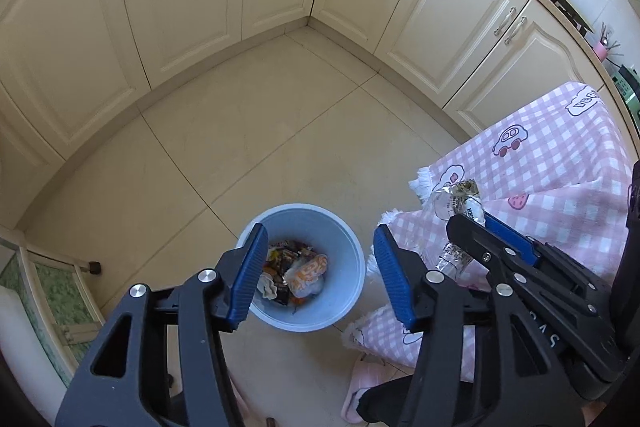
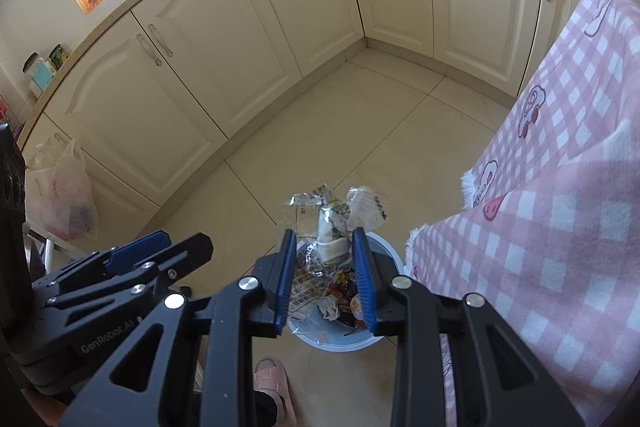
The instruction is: Collect trash
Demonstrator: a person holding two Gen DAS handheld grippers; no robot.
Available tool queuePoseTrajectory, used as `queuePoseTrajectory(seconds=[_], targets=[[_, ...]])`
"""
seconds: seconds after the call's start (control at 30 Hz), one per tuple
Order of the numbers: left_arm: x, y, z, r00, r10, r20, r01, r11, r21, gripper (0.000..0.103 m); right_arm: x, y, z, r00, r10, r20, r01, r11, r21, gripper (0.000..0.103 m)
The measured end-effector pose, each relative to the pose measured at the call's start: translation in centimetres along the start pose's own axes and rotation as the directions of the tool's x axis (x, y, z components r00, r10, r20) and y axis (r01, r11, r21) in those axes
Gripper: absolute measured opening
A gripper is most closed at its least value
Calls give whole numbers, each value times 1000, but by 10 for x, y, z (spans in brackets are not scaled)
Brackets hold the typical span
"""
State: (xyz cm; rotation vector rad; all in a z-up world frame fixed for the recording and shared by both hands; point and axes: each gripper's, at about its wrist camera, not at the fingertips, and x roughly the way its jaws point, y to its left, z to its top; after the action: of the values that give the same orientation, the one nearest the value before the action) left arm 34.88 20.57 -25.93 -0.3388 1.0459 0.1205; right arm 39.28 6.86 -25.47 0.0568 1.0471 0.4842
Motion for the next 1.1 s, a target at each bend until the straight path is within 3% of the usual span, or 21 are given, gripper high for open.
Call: queuePoseTrajectory(seconds=[0.23,0.43,0.53,0.6,0.8,0.87,1.03,1.1], targets=[[-2,14,-4,1000,13,-11,-13,1000,-24,59,11,2,-1,1000,9,-16,-9,1000,3,28],[-20,20,-1,1000,18,24,-18,999,-36,71,6,10,7,999,31,8,-32,999,5,31],[-34,23,1,999,20,49,-17,999,-50,74,0,12,13,999,50,19,-50,999,7,41],[-45,23,1,998,18,62,-15,999,-53,74,-11,13,15,998,45,42,-45,999,1,42],[-91,5,-5,991,12,137,-11,1000,-9,75,-64,21,11,993,9,118,-4,999,-41,42],[-108,-3,-11,987,-3,161,1,1000,10,85,-89,24,5,986,-13,163,24,998,-65,47],[-160,-30,-31,969,-40,243,25,998,65,86,-158,22,-19,963,-49,264,71,995,-76,50],[-182,-39,-41,957,-47,285,24,996,85,91,-187,19,-32,949,-68,307,95,993,-72,56]])
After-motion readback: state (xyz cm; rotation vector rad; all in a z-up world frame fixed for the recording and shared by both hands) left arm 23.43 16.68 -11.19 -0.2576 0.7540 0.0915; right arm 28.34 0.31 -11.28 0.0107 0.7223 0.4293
